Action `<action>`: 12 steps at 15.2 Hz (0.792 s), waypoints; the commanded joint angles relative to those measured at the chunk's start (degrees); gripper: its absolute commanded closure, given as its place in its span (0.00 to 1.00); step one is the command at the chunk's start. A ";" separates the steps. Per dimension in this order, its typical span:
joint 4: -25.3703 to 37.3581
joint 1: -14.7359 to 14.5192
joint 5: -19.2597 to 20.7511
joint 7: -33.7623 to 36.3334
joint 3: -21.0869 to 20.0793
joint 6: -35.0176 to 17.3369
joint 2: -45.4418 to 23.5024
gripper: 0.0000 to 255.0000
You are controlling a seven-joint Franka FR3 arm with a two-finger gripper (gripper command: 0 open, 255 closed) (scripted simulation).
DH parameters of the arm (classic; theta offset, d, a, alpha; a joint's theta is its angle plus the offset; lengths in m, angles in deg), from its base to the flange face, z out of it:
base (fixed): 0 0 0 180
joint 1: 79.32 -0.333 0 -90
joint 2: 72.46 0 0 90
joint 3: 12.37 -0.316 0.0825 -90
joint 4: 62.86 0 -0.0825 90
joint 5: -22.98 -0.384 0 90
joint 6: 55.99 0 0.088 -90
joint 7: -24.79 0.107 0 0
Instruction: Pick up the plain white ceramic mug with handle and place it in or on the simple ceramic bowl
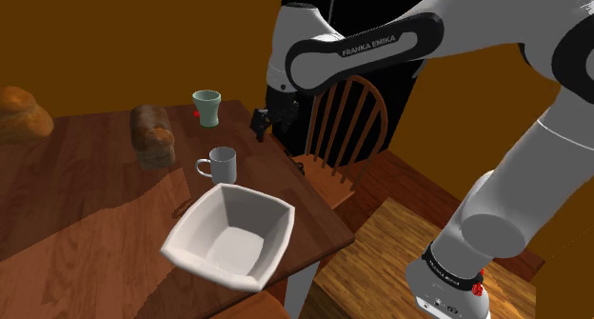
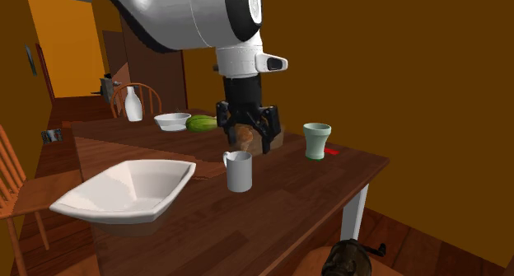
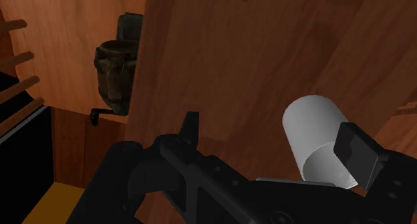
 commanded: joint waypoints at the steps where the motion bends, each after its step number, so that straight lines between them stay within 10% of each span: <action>1: 2.59 -0.27 1.77 1.83 -0.61 -1.73 -4.33 0.00; 12: 18.71 -4.65 10.67 9.57 -0.25 -5.65 -24.82 0.00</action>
